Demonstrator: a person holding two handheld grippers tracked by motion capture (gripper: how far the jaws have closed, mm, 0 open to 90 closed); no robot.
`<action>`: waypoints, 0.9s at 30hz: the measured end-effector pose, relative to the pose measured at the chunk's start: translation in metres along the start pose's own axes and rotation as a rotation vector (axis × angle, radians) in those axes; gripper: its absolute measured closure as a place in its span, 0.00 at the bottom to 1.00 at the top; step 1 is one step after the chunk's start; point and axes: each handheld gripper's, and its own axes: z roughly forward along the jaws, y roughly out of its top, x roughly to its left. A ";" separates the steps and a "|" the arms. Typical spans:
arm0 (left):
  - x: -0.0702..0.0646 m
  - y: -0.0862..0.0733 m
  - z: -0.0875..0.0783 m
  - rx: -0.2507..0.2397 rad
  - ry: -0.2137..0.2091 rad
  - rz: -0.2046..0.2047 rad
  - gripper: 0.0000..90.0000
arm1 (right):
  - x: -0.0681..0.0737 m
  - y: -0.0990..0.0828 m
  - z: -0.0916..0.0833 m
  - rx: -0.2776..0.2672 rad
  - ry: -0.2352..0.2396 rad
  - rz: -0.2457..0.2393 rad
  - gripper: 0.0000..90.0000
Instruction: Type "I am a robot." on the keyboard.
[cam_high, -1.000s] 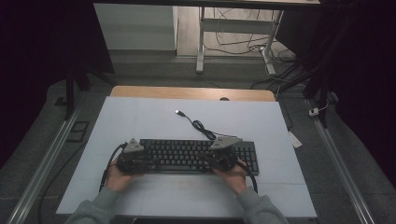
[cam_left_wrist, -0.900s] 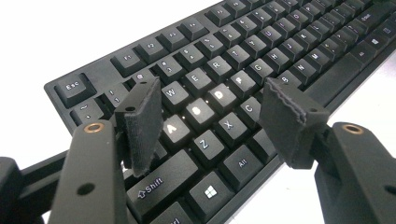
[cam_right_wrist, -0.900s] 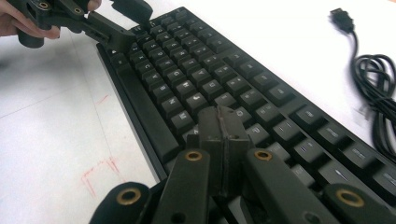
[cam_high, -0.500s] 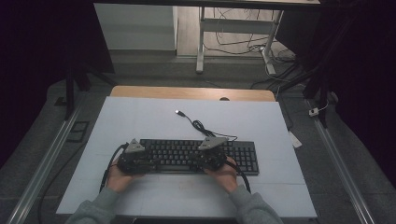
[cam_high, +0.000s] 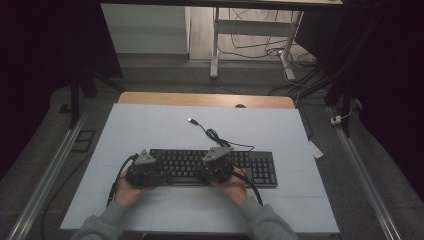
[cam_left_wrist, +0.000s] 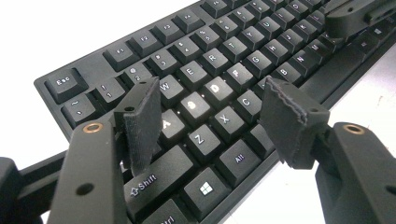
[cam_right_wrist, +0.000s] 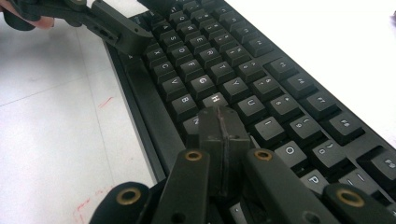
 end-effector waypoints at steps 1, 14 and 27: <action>0.000 0.000 0.000 0.000 0.000 0.000 0.43 | 0.000 0.000 0.001 0.001 -0.001 -0.004 1.00; 0.000 -0.001 0.000 0.007 0.000 0.007 0.43 | 0.000 0.000 0.008 0.019 -0.003 -0.012 1.00; 0.000 -0.001 0.000 0.007 0.002 0.007 0.42 | 0.003 0.000 0.012 0.050 -0.023 -0.038 1.00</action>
